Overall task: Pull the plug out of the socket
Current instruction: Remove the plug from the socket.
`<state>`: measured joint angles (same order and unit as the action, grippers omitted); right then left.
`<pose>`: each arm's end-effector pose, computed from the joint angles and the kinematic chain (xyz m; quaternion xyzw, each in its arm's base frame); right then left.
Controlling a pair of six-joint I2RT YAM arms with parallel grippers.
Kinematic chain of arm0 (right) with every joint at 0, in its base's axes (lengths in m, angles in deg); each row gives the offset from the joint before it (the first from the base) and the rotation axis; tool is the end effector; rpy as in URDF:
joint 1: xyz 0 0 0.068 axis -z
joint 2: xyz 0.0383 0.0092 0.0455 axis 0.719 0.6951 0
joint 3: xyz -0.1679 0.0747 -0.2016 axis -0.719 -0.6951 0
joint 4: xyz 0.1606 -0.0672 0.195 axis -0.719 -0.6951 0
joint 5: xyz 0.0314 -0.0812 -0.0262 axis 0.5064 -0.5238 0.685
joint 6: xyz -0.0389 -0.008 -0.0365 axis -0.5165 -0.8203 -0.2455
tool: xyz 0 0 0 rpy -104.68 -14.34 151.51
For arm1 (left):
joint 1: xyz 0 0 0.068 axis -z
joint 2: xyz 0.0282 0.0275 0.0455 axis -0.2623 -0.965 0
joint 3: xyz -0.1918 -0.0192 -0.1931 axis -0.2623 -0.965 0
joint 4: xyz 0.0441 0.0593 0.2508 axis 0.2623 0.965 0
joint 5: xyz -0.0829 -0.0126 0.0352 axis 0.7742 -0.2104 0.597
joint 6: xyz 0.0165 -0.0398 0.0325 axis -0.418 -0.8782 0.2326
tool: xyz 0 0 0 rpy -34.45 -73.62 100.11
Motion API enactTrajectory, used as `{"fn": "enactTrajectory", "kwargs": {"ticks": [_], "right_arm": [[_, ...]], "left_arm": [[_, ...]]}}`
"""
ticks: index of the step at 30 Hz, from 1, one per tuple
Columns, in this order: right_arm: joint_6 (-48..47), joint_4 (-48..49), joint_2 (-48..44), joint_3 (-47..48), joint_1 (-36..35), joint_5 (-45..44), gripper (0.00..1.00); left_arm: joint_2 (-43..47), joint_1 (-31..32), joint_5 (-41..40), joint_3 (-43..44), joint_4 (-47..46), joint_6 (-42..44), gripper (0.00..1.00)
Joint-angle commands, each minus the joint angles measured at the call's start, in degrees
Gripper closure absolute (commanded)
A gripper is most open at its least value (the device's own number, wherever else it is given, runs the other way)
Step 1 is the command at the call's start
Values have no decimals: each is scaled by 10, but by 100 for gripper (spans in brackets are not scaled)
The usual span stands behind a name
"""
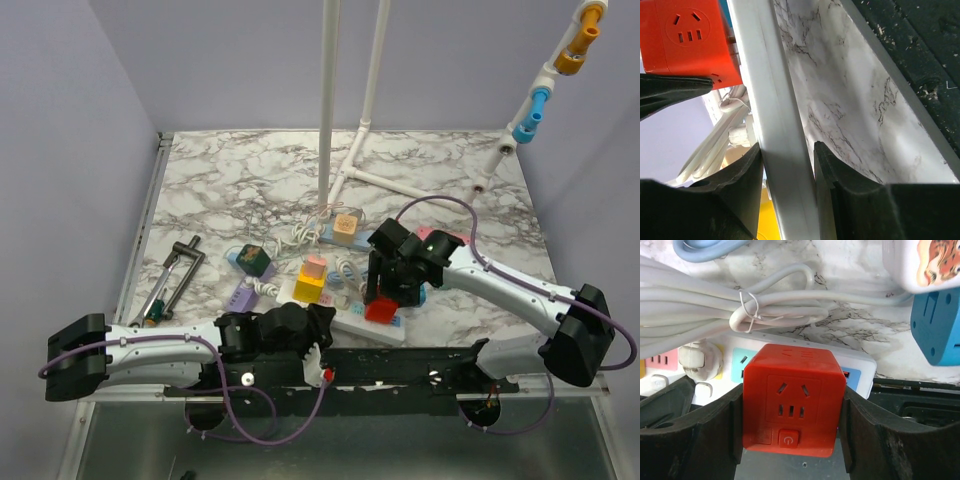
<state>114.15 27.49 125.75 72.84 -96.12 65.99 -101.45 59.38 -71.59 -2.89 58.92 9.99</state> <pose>0.1567 0.1837 0.2553 0.0423 0.9864 0.0996 0.1241 0.0498 -0.1842 0.1746 0.8564 0.2542 -0.0240 0.4488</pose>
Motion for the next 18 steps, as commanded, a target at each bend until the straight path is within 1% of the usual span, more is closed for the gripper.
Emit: {"fn": "enactTrajectory", "kwargs": {"ticks": [1, 6, 9, 11, 16, 18], "right_arm": [[-82, 105, -16, 13, 53, 72, 99], [-106, 92, -14, 32, 73, 75, 99], [-106, 65, -30, 57, 67, 50, 99], [-98, 55, -50, 54, 61, 35, 99], [-85, 32, -81, 47, 55, 3, 99], [-86, 21, -78, 53, 56, -18, 100]], "left_arm": [[-6, 13, 53, -34, 101, 72, 100], [-8, 14, 69, -26, 129, 41, 100], [-28, 15, 83, 4, 158, 0, 100], [-35, 14, 91, 13, 167, -7, 100], [-49, 14, 85, 13, 148, -3, 100], [-54, 14, 72, 10, 127, -4, 100]]}}
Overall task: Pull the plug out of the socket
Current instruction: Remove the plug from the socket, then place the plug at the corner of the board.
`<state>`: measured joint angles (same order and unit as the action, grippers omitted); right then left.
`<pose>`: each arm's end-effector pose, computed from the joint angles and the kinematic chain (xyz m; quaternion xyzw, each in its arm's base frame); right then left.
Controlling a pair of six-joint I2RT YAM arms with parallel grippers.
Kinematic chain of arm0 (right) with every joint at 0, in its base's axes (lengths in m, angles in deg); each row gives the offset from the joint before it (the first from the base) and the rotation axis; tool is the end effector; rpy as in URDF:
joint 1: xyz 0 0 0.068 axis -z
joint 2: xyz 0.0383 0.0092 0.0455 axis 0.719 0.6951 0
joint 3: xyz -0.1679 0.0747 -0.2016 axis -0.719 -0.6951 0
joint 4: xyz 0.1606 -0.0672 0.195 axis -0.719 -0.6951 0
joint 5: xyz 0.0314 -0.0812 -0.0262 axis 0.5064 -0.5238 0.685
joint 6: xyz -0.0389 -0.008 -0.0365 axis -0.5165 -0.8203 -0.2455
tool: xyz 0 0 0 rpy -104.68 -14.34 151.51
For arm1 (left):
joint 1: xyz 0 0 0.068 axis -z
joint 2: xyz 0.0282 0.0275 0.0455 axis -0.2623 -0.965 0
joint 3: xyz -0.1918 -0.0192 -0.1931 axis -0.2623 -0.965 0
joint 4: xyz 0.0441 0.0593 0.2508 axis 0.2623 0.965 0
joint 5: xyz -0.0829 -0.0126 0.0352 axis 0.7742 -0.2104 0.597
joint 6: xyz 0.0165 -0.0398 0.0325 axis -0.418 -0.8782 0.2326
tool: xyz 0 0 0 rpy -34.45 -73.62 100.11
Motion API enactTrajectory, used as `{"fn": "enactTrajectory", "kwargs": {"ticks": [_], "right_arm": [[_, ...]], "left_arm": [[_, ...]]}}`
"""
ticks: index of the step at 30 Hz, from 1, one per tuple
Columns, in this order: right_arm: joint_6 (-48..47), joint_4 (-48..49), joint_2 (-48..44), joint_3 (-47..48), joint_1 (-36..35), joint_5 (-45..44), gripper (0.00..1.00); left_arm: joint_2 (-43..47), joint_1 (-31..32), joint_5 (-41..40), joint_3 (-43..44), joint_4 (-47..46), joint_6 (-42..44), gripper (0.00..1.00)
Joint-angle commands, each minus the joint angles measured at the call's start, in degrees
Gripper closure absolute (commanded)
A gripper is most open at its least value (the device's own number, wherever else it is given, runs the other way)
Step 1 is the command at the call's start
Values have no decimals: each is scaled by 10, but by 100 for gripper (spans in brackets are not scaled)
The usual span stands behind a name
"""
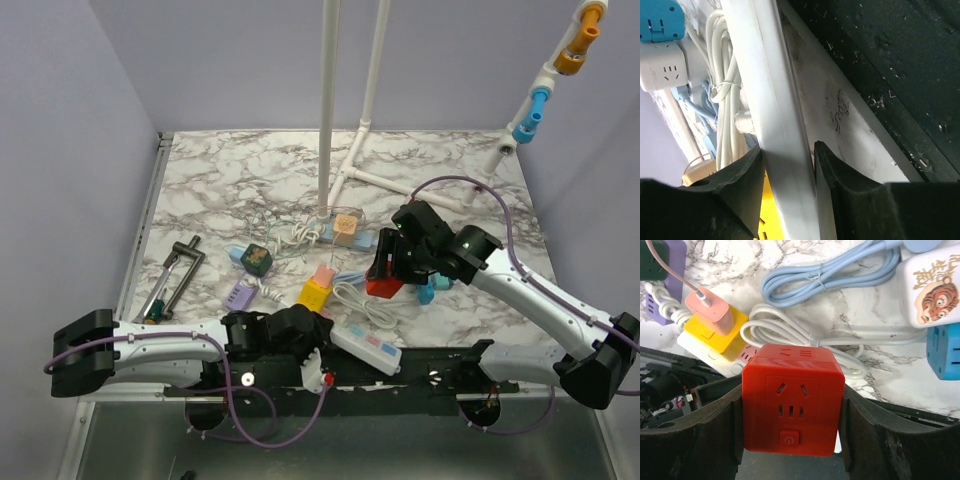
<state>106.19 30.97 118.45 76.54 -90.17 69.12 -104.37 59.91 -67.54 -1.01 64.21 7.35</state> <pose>0.1666 0.1611 0.3050 0.0215 0.9603 0.1907 0.2026 0.0461 -0.1868 0.1687 0.8770 0.2641 -0.0663 0.3958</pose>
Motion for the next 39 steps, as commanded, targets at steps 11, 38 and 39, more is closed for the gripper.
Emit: {"fn": "enactTrajectory", "kwargs": {"ticks": [11, 38, 39], "right_arm": [[-71, -74, -61, 32, 211, -126, 99], [-34, 114, 15, -144, 594, -56, 50], [-35, 115, 20, -144, 593, -54, 41]], "left_arm": [[-133, 6, -242, -85, -249, -18, 96], [-3, 3, -241, 79, 155, -354, 2], [8, 3, -198, 88, 176, -360, 1]]}}
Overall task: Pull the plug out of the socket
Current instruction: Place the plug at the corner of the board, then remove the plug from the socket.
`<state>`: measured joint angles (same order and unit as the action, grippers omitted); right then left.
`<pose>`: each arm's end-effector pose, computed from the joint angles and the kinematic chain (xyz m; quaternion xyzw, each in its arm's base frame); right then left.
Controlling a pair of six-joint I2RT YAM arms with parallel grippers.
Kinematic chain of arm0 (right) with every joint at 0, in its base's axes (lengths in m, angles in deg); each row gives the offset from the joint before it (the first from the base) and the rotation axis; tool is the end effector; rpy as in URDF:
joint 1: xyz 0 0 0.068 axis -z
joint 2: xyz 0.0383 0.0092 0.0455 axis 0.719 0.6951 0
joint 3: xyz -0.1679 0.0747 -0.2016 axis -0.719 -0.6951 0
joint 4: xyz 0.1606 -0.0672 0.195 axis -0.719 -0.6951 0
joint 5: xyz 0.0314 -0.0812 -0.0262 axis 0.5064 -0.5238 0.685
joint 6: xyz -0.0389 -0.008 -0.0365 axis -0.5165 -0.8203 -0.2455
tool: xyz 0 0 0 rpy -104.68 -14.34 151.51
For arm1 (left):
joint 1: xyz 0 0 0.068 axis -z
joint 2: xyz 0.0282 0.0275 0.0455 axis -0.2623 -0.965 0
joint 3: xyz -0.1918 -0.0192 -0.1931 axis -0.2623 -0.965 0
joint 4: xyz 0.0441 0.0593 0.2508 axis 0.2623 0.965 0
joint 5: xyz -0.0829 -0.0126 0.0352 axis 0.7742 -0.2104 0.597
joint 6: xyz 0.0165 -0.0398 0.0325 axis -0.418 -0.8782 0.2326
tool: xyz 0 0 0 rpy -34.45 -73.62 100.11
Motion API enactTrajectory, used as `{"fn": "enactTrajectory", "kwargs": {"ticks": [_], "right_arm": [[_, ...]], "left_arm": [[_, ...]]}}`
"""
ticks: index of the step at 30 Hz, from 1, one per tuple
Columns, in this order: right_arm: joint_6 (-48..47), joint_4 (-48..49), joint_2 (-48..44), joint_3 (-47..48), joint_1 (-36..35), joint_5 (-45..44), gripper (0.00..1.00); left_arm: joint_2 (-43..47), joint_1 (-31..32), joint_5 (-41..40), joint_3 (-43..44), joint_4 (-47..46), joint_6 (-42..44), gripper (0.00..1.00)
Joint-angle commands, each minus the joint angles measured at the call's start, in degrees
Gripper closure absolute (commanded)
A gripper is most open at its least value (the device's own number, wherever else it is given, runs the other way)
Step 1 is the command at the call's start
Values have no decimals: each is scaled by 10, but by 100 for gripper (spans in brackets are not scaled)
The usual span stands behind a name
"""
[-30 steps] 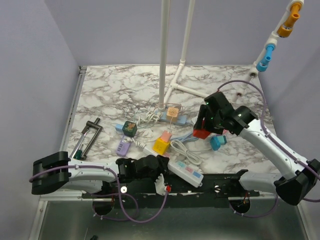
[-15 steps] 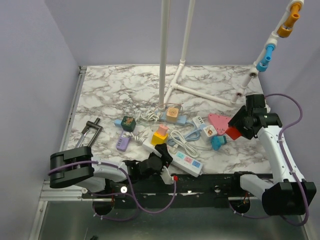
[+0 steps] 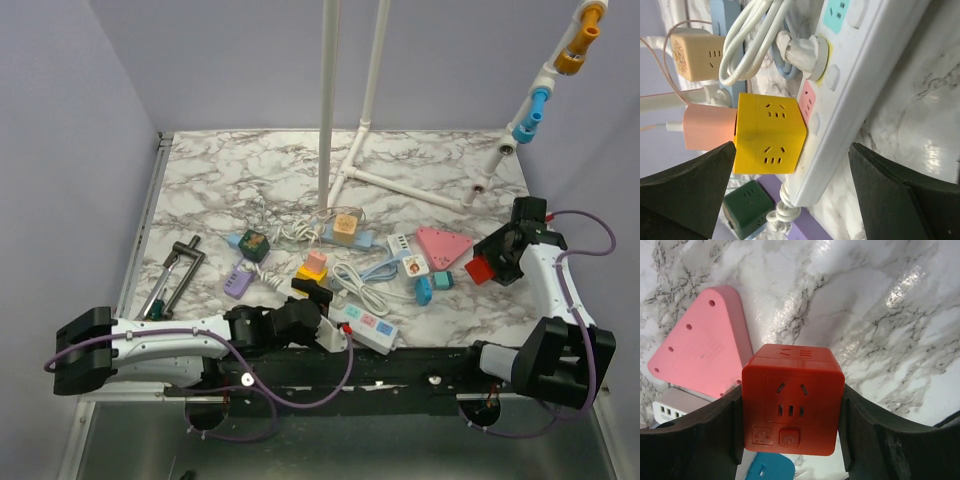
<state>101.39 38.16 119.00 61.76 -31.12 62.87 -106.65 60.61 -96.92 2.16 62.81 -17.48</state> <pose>0.2130 -0.0612 0.2315 0.4737 0.8533 -0.0133 0.2178 0.0638 -0.1938 0.1830 0.7267 0.5196 0.0684 0.4442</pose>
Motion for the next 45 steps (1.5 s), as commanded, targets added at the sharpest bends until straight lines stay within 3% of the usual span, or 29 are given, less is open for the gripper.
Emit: {"fn": "enactTrajectory", "kwargs": {"ticks": [1, 5, 7, 12, 15, 18, 20, 23, 27, 36, 41, 45], "right_arm": [[14, 44, 17, 0, 3, 12, 37], [17, 53, -5, -17, 3, 16, 23], [13, 55, -11, -20, 3, 13, 17], [4, 37, -15, -3, 3, -4, 8], [-16, 21, -50, 25, 3, -13, 5], [-22, 12, -95, 53, -11, 3, 0], [-3, 1, -114, 66, -74, -24, 0], [53, -25, -113, 96, -239, -105, 0], [84, -54, -57, 156, -396, -190, 0], [95, -101, 68, 273, -671, -297, 0], [212, -174, 103, 266, -798, -318, 7], [282, -140, 141, 229, -877, -287, 15]], "left_arm": [[44, -3, 141, 65, 207, -111, 2], [130, -3, 287, 87, 246, -76, 1], [173, -3, 312, 87, 236, -61, 1], [195, -19, 265, 105, 200, -90, 2], [176, -81, 295, 146, 222, -151, 2], [150, -184, 371, 192, 242, -200, 2], [140, -240, 397, 204, 241, -208, 2], [148, -319, 437, 192, 229, -197, 1], [190, -397, 522, 145, 215, -154, 2], [228, -413, 577, 57, 221, -40, 2], [240, -413, 580, 31, 222, 2, 2], [279, -413, 573, 10, 243, 57, 2]]}}
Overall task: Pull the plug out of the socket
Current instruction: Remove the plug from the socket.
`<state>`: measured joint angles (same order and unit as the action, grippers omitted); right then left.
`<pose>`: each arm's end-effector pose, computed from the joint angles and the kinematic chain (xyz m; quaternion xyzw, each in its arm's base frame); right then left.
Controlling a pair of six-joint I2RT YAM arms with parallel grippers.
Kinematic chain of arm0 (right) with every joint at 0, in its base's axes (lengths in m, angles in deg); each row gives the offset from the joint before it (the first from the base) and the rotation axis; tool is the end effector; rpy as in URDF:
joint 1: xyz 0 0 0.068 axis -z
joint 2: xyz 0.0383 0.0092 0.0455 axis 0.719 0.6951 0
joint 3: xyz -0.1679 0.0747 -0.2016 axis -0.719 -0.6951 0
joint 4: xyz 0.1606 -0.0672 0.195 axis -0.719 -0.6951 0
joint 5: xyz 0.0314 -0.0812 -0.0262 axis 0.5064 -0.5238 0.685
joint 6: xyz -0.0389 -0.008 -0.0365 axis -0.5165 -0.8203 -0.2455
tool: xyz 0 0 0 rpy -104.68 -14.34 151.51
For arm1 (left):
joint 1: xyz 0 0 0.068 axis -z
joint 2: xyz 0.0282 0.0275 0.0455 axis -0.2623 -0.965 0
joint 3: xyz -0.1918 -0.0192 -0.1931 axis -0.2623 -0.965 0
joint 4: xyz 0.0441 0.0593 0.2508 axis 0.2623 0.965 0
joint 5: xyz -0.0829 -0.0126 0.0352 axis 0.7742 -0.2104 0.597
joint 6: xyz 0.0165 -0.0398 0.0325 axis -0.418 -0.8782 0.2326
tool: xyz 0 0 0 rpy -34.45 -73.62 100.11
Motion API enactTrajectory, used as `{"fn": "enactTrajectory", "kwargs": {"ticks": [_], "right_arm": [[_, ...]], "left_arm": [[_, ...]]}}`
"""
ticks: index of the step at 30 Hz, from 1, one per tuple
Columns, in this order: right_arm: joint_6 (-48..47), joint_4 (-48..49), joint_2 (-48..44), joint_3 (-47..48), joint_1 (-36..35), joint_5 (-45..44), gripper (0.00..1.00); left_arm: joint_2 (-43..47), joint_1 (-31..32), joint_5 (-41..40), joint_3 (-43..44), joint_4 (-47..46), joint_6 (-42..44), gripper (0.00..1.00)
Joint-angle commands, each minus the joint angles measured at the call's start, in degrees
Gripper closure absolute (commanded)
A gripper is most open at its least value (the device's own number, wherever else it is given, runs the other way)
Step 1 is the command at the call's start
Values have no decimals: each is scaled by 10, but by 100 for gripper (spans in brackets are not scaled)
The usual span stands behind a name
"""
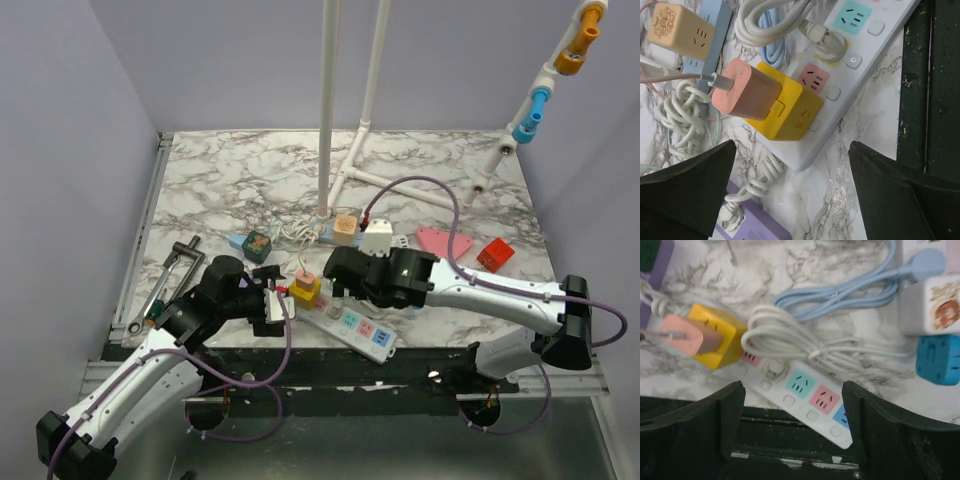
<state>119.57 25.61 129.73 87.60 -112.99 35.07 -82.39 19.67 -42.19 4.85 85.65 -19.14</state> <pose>0.1241 0.2402 0.3186 0.0115 0.9299 0.0651 0.3619 0.1039 -0.0948 0.2319 0.6314 0.5972 -0.2093 0.4483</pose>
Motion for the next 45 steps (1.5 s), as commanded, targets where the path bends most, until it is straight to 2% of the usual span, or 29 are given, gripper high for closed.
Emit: {"fn": "enactTrajectory", "kwargs": {"ticks": [1, 5, 10, 14, 18, 23, 26, 35, 45], "right_arm": [[108, 2, 44, -43, -67, 3, 17], [122, 67, 76, -72, -72, 23, 25], [106, 186, 66, -129, -72, 34, 34], [90, 284, 38, -187, -64, 46, 41], [86, 404, -20, -285, -19, 103, 48], [92, 501, -69, -373, 18, 139, 49], [82, 546, -64, -386, 21, 148, 49], [96, 631, -47, -421, 33, 159, 49], [95, 711, -17, -469, 44, 166, 53]], "left_arm": [[45, -3, 22, -22, 17, 81, 2], [70, -3, 20, -36, 29, 109, 4], [98, -3, 12, -51, 61, 167, 5], [137, -2, 32, -77, 69, 242, 5], [159, -2, 69, -89, 98, 346, 5], [162, 6, 104, -100, 109, 462, 2], [132, 28, 102, -92, 123, 505, 2], [5, 144, 33, -72, 57, 471, 2], [-110, 186, -2, -69, -57, 440, 1]]}}
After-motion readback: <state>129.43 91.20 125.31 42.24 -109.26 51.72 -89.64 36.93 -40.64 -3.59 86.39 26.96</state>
